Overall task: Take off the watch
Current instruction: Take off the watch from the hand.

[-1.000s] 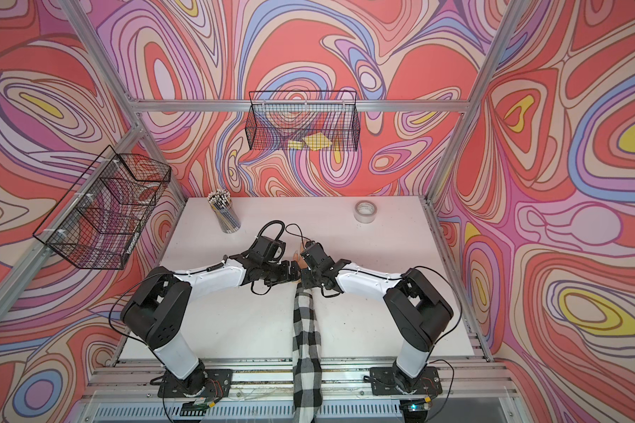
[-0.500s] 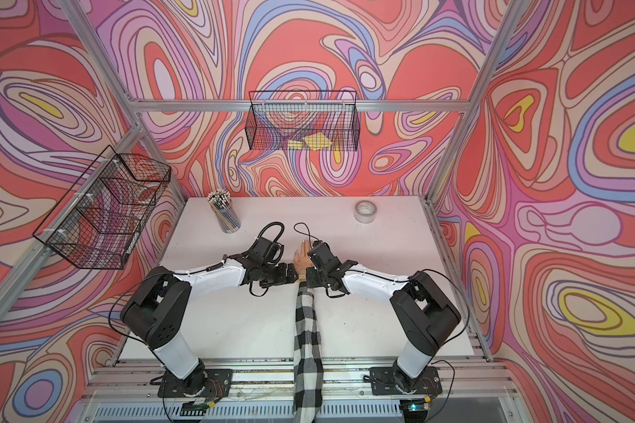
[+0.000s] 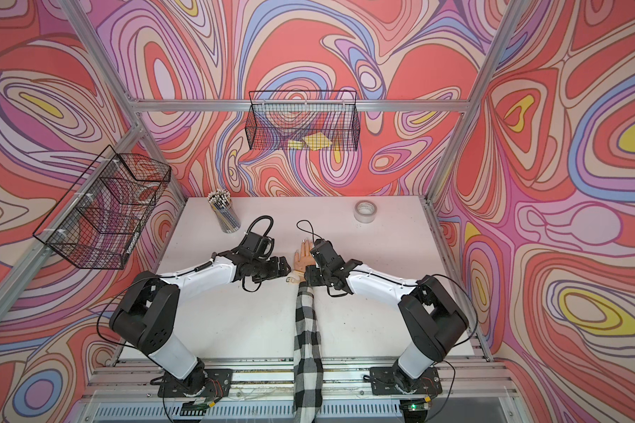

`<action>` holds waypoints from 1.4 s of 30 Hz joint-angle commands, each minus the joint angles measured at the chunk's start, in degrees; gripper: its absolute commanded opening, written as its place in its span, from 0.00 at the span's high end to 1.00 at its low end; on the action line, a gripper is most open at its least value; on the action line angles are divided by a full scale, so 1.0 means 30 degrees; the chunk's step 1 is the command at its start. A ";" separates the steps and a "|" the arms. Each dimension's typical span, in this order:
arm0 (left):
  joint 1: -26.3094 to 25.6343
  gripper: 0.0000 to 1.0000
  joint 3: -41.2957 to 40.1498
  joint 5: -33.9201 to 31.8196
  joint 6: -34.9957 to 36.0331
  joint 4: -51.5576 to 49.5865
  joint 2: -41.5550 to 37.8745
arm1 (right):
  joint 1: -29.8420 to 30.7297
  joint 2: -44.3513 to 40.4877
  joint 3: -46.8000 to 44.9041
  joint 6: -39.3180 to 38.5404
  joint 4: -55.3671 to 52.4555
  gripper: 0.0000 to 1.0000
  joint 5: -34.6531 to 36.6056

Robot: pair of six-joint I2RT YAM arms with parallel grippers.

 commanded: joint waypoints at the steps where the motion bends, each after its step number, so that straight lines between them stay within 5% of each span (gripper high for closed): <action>1: 0.0808 0.12 -0.0065 -0.0206 0.0297 -0.0849 -0.1091 | 0.0891 0.0301 0.1242 -0.0386 -0.0968 0.38 0.0896; 15: 0.2366 0.12 -0.1094 0.0837 -0.0018 -0.0440 -0.2048 | 0.3428 0.5381 0.6221 0.0379 -0.5221 0.32 0.8994; 18: 0.2338 0.12 -0.1243 0.1055 -0.0113 -0.0432 -0.2035 | 0.3436 0.5788 0.6368 0.0780 -0.5462 0.42 0.9977; 20: 0.2352 0.12 -0.1329 0.1200 -0.0146 -0.0417 -0.2048 | 0.3436 0.5587 0.6251 0.1036 -0.5526 0.58 1.0500; 23: 0.2343 0.12 -0.1428 0.1397 -0.0172 -0.0421 -0.2059 | 0.3388 0.4679 0.5505 0.1371 -0.5118 0.77 1.0671; 29: 0.2340 0.12 -0.1479 0.1867 -0.0227 0.0241 -0.2134 | 0.3263 0.3078 0.4536 0.1484 -0.4209 1.00 0.9783; 42: 0.1617 0.12 -0.1348 0.2610 -0.0721 0.0889 -0.2011 | 0.2057 0.0026 0.3522 0.2176 -0.3471 1.00 0.7573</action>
